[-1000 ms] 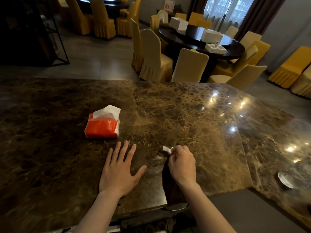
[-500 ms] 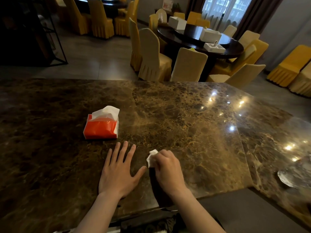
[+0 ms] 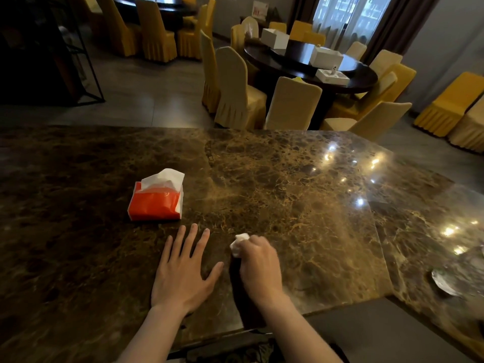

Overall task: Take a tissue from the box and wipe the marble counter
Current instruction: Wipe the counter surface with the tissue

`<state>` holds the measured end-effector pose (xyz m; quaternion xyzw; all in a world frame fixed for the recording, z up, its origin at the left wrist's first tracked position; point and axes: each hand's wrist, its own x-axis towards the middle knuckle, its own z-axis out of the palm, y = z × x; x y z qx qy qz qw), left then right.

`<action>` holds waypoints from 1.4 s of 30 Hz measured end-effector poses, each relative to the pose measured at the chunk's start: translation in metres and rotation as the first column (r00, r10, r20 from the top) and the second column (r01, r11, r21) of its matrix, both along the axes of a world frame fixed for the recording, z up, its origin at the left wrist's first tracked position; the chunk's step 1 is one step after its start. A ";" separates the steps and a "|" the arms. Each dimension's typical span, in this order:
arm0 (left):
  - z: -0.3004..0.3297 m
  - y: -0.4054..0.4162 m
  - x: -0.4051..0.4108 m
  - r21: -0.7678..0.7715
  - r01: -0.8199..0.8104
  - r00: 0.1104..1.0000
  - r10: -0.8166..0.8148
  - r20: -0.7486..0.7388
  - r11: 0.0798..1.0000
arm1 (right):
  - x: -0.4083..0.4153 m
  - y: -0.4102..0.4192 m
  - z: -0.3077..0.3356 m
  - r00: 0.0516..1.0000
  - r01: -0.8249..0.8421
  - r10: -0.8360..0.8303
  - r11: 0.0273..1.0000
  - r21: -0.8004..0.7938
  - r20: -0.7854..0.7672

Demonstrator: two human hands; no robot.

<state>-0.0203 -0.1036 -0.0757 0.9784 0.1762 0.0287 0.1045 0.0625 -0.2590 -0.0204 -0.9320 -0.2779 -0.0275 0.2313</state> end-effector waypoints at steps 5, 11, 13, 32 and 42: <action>0.002 0.001 -0.001 0.007 0.019 1.000 -0.019 -0.002 1.000 | -0.001 -0.009 0.000 0.992 -0.127 0.126 0.991 -0.033 -0.016; 0.004 0.000 -0.003 -0.015 0.015 1.000 -0.015 -0.002 1.000 | 0.020 -0.012 0.009 0.985 0.162 -0.162 0.987 -0.003 -0.052; 0.004 0.000 -0.002 -0.021 0.016 1.000 -0.016 -0.010 1.000 | 0.002 0.000 0.006 0.997 0.048 -0.046 0.999 0.025 -0.054; 0.009 0.000 -0.001 -0.001 0.018 0.999 -0.018 -0.047 1.000 | -0.011 -0.004 0.001 0.986 -0.160 0.160 0.987 -0.004 -0.053; 0.006 0.001 -0.001 -0.017 0.004 1.000 -0.004 -0.021 1.000 | 0.012 -0.009 0.000 0.992 0.121 -0.120 0.992 0.030 -0.040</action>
